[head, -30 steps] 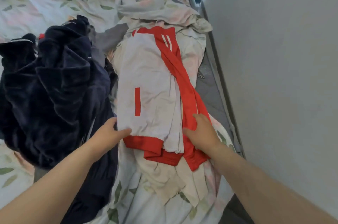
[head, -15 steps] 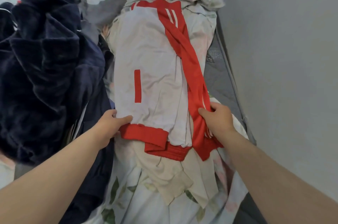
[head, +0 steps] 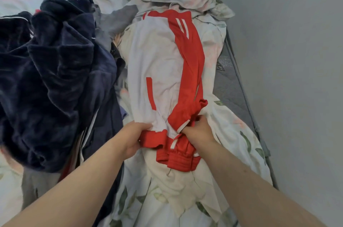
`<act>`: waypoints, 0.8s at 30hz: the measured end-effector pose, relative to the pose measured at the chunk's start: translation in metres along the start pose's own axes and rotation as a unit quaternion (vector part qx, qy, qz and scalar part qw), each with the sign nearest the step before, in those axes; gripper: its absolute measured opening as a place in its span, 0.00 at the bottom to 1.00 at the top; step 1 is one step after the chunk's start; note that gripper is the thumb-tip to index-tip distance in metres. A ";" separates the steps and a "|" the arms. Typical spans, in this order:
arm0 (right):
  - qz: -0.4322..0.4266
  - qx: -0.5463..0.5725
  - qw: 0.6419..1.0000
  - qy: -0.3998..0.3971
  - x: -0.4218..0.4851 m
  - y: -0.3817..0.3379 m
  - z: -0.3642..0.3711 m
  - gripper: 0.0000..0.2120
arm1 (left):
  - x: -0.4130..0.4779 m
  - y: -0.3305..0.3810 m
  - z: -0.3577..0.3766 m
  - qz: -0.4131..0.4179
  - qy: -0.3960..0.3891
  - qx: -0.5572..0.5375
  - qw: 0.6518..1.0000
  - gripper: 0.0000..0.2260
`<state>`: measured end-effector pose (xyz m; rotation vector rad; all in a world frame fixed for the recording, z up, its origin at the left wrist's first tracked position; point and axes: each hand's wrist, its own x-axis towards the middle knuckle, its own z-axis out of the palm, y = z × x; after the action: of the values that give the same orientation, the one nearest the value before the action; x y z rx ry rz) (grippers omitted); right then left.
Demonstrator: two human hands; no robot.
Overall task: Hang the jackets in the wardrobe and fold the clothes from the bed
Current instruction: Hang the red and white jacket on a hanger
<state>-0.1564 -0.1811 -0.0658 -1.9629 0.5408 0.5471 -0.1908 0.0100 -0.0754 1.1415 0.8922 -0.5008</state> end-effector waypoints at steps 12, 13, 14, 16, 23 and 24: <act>-0.046 0.052 0.997 0.021 -0.032 0.046 -0.002 0.08 | -0.013 -0.033 0.020 0.050 0.099 0.095 0.989 0.14; -0.068 0.045 0.996 0.025 -0.038 0.050 -0.004 0.10 | -0.019 -0.041 0.018 0.053 0.099 0.075 0.991 0.14; -0.093 0.033 0.995 0.033 -0.046 0.054 -0.005 0.12 | -0.027 -0.050 0.015 0.055 0.099 0.053 0.992 0.14; -0.132 0.009 0.990 0.053 -0.063 0.064 -0.003 0.15 | -0.041 -0.069 0.010 0.047 0.095 0.015 0.994 0.14; -0.250 -0.102 0.963 0.007 -0.129 0.112 0.000 0.37 | -0.095 -0.131 -0.008 -0.004 0.026 0.002 1.000 0.10; -0.249 -0.094 0.964 -0.023 -0.138 0.118 -0.002 0.35 | -0.104 -0.141 -0.012 -0.009 0.030 0.006 0.999 0.10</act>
<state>-0.3356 -0.2127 -0.0669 -2.1568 -0.0474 0.3284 -0.3589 -0.0398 -0.0714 1.1663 0.9532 -0.4889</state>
